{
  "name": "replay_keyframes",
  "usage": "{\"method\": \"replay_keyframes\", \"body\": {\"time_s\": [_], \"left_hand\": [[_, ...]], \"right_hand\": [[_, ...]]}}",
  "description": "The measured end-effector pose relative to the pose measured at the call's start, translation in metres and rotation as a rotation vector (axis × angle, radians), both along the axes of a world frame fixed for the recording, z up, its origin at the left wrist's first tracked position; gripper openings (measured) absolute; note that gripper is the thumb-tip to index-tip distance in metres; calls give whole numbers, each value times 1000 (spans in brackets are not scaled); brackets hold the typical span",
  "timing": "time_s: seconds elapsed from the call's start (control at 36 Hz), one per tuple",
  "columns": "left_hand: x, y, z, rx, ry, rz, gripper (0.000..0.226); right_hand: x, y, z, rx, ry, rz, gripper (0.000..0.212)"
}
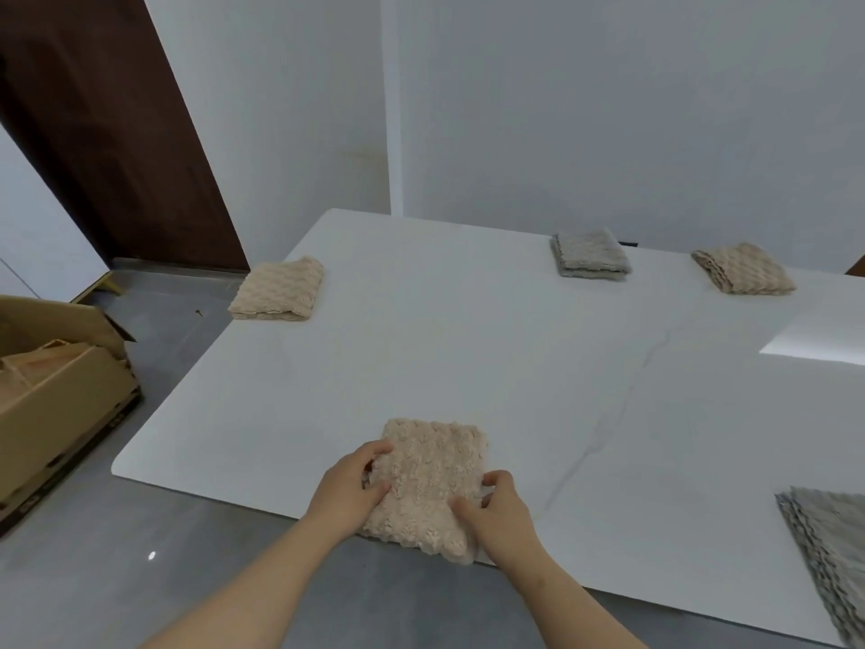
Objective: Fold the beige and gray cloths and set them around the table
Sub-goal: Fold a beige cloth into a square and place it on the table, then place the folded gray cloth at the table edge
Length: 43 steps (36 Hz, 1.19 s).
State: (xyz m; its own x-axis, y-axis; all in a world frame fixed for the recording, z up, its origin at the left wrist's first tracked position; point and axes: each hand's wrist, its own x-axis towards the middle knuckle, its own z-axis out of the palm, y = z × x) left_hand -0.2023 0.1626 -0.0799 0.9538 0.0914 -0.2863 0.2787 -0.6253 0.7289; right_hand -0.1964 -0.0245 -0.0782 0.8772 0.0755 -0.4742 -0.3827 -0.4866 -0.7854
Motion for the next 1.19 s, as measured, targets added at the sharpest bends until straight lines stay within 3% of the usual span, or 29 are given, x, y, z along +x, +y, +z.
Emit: {"method": "replay_keyframes", "body": {"time_s": [0.17, 0.44, 0.61, 0.81, 1.19], "left_hand": [[-2, -3, 3, -76, 24, -9, 46], [-5, -11, -4, 137, 15, 6, 43], [-5, -28, 14, 482, -82, 0, 44], [6, -96, 28, 474, -209, -230, 36], [35, -188, 12, 537, -152, -541, 37]], "right_hand": [[-1, 1, -2, -53, -33, 9, 41], [-3, -1, 2, -35, -36, -12, 41], [-4, -21, 6, -20, -31, -36, 37], [-5, -83, 13, -229, -165, 47, 34], [7, -178, 8, -660, -224, 212, 38]]}}
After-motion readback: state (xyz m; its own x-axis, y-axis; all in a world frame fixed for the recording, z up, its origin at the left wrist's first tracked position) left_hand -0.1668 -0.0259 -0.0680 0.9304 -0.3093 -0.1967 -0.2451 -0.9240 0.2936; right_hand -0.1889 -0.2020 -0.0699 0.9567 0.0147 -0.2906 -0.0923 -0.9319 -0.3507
